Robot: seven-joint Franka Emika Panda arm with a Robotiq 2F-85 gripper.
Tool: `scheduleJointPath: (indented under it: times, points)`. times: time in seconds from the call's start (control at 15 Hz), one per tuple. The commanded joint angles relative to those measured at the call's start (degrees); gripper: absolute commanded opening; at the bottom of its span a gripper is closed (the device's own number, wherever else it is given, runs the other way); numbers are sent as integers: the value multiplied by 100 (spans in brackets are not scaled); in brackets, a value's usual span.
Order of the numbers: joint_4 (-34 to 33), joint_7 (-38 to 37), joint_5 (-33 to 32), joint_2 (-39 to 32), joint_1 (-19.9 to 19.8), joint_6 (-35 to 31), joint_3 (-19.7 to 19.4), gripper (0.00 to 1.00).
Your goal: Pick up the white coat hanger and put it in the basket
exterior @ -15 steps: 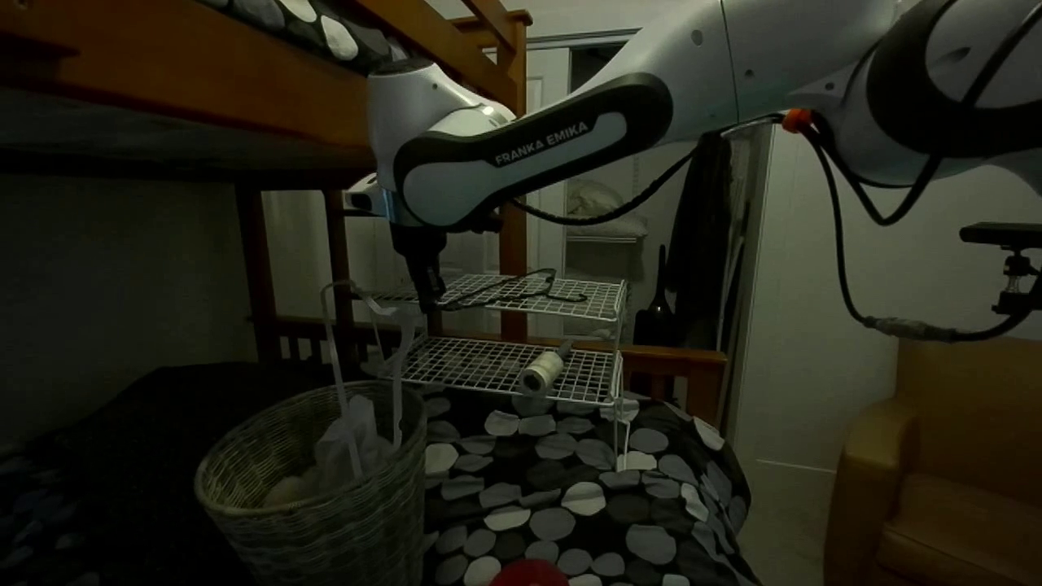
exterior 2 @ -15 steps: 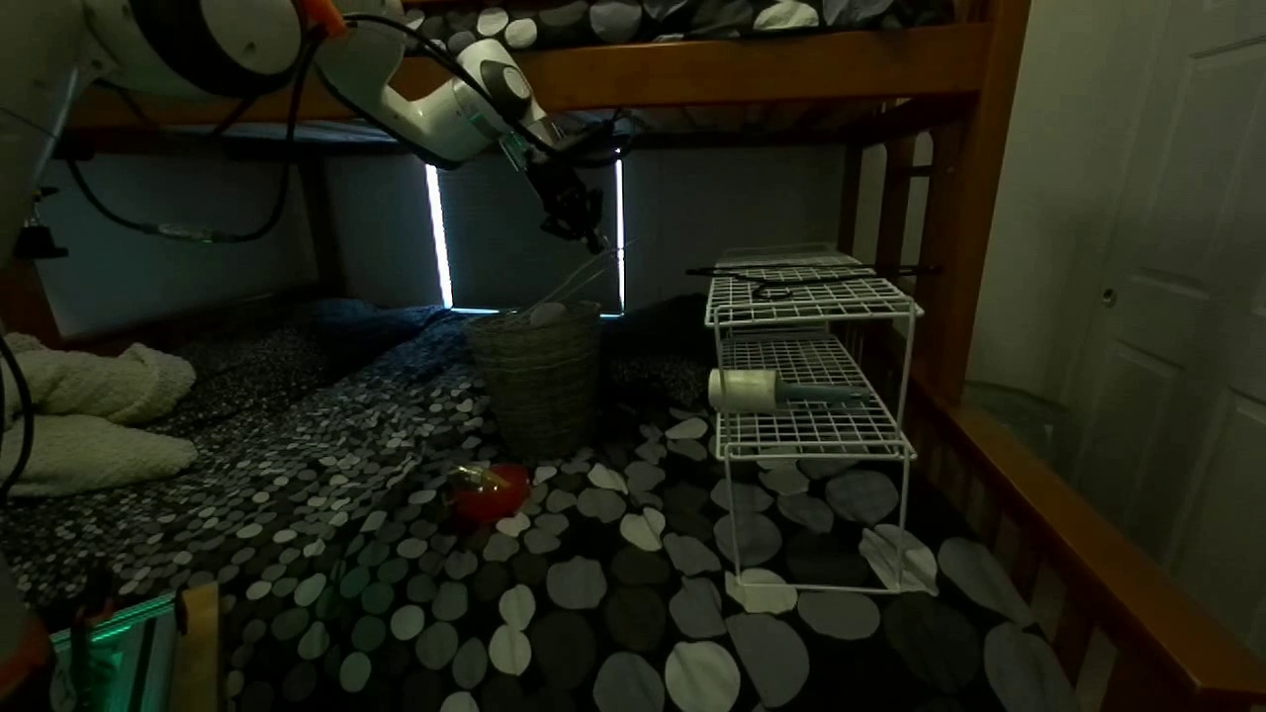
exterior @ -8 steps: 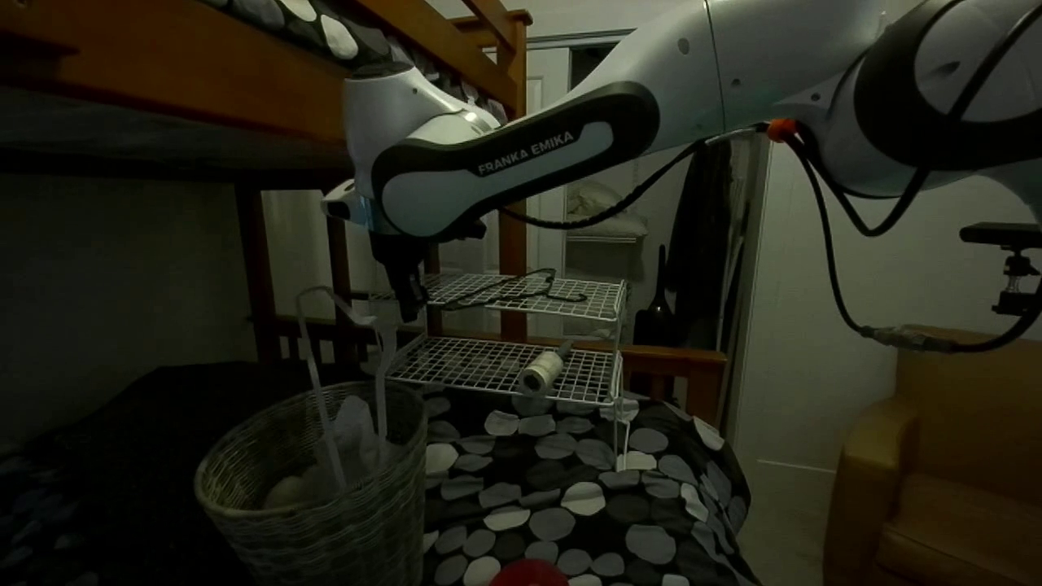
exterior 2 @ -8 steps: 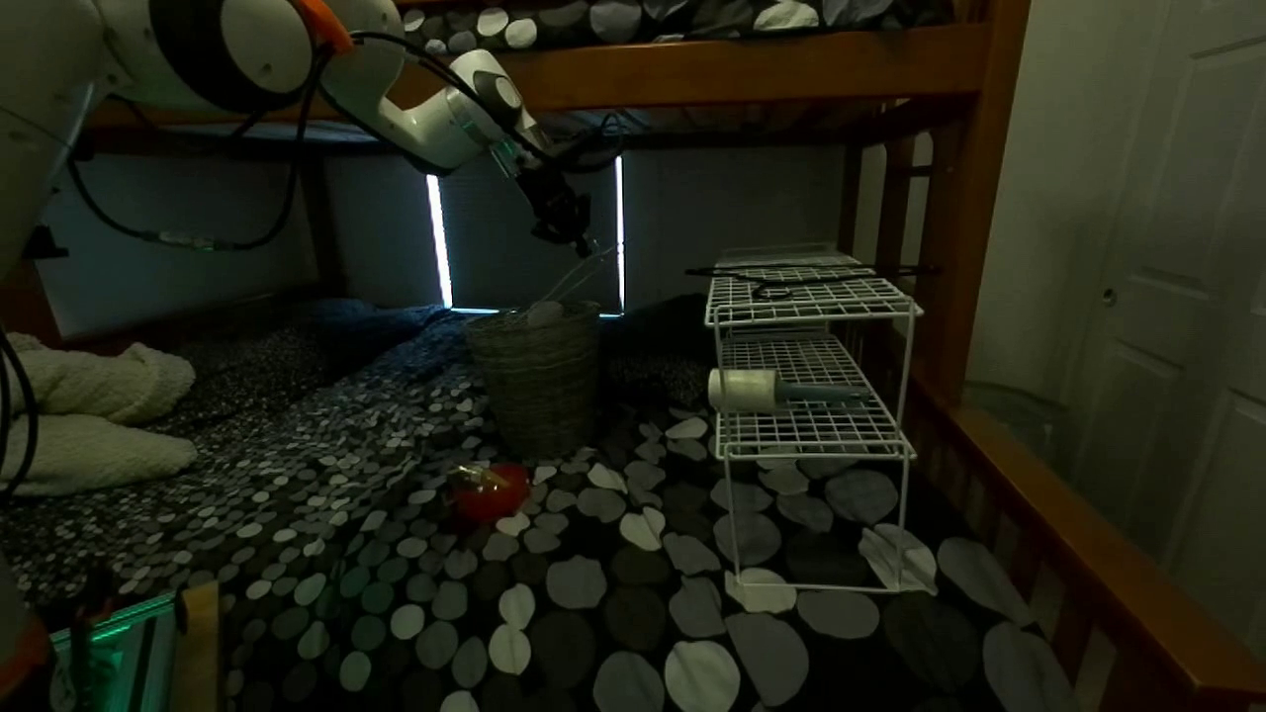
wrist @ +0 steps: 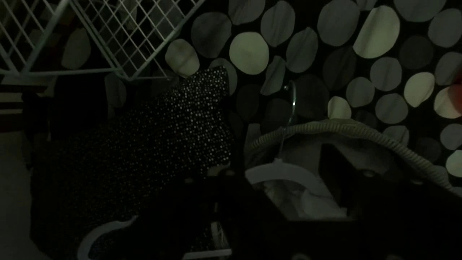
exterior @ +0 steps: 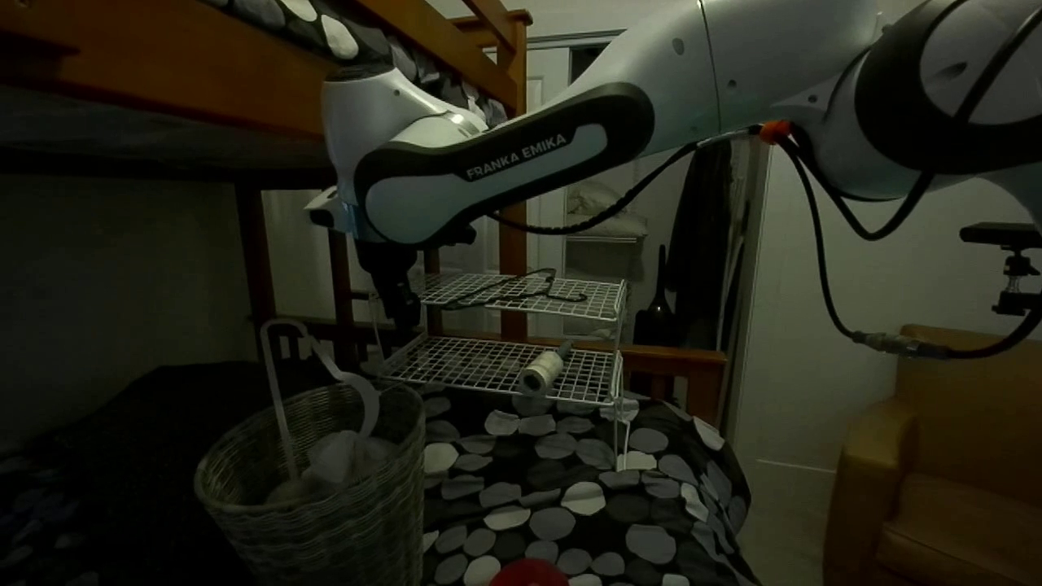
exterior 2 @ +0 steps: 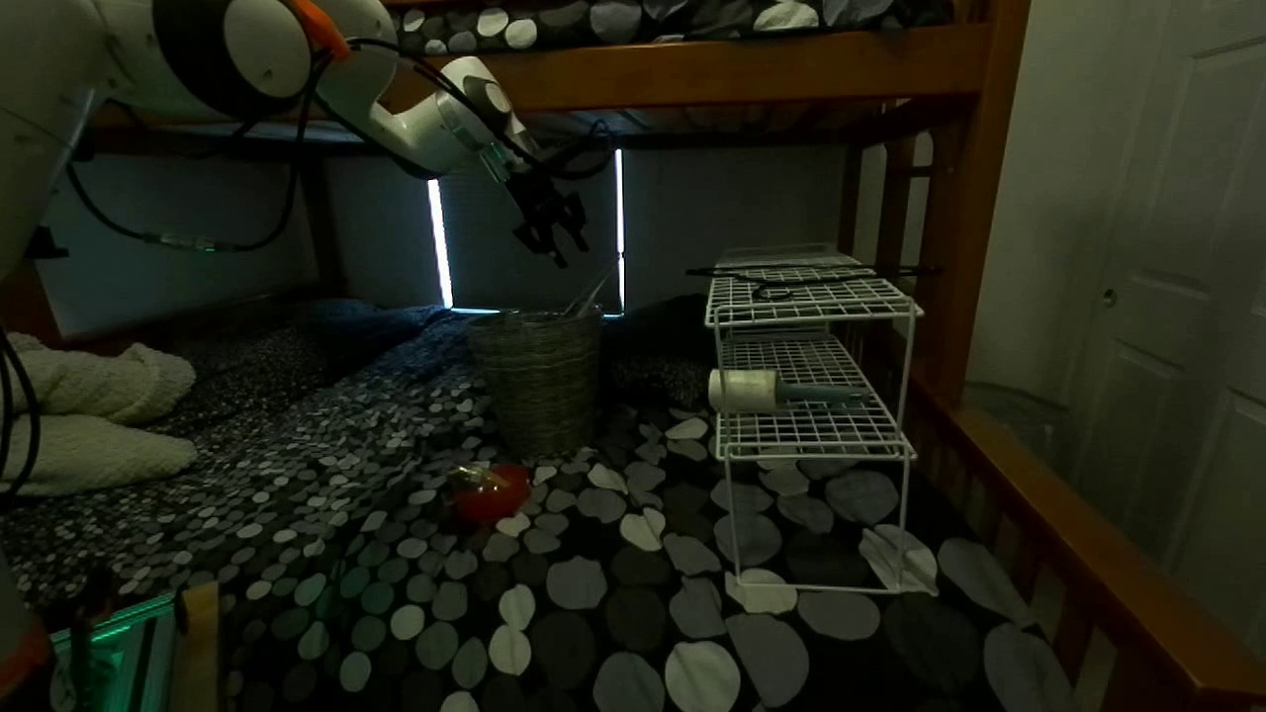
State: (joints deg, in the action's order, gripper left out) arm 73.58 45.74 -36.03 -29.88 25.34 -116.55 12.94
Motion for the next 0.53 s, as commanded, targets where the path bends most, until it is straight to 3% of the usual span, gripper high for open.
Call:
scheduleJointPath:
  times: [0.0, 0.13, 0.47]
  points:
    - [708, -620, 163, 721, -155, 606, -156, 89]
    - [1135, -787, 365, 1062, -279, 1069, -168, 99]
    - [2440, -1849, 951, 2050, -573, 1859, -65, 100]
